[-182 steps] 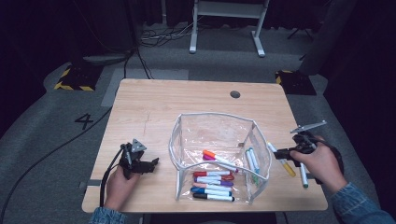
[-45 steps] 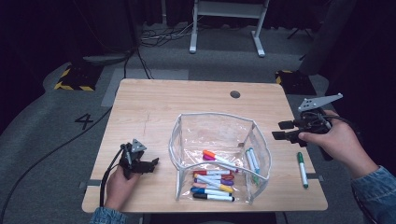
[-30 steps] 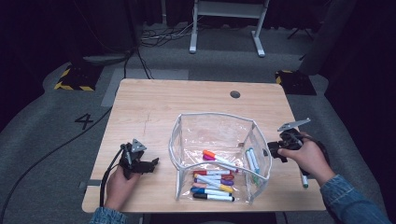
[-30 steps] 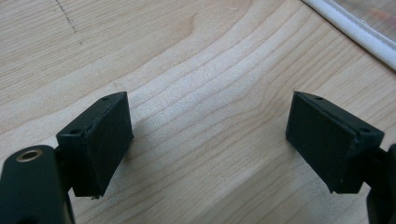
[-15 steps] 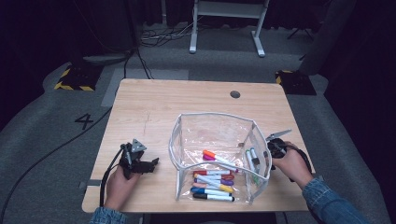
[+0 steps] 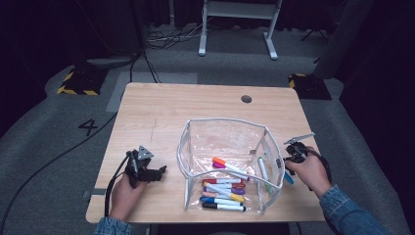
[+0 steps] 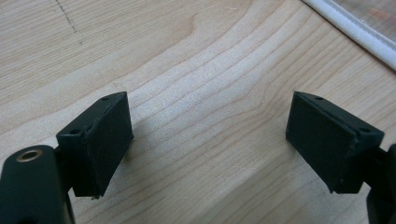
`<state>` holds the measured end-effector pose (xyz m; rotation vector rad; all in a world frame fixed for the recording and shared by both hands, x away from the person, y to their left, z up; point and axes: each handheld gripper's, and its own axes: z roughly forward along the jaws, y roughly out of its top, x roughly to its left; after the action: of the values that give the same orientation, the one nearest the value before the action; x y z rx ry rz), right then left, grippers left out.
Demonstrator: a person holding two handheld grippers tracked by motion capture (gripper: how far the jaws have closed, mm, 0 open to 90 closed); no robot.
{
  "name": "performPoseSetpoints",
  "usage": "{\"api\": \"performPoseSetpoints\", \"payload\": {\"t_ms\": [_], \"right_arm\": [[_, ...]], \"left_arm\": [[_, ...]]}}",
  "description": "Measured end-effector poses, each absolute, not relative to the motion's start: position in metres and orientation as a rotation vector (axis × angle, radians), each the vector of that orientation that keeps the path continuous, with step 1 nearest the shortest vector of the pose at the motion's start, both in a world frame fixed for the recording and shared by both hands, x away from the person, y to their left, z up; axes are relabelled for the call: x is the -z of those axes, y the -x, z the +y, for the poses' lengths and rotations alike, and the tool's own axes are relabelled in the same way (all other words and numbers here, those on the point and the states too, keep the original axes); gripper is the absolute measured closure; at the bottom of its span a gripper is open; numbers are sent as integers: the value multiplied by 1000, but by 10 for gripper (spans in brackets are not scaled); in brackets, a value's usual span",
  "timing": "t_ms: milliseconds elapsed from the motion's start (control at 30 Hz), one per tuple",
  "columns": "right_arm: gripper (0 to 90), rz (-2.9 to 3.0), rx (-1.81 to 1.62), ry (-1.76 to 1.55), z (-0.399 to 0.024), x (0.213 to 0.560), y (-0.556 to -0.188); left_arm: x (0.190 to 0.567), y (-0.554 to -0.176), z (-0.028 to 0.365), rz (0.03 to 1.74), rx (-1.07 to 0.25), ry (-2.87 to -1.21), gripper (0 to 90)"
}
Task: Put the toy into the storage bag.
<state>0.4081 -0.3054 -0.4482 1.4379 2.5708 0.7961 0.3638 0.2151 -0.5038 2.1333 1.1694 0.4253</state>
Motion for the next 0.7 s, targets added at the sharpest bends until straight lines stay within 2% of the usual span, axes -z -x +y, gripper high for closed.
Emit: {"api": "performPoseSetpoints", "payload": {"t_ms": [467, 700], "right_arm": [[767, 2524, -1004, -1306, -311, 328, -380], [768, 2547, -1054, -1165, -297, 280, -364]], "left_arm": [[504, -364, 215, 1170, -426, -2133, 148], [504, -364, 215, 1170, -426, -2134, 148]]}}
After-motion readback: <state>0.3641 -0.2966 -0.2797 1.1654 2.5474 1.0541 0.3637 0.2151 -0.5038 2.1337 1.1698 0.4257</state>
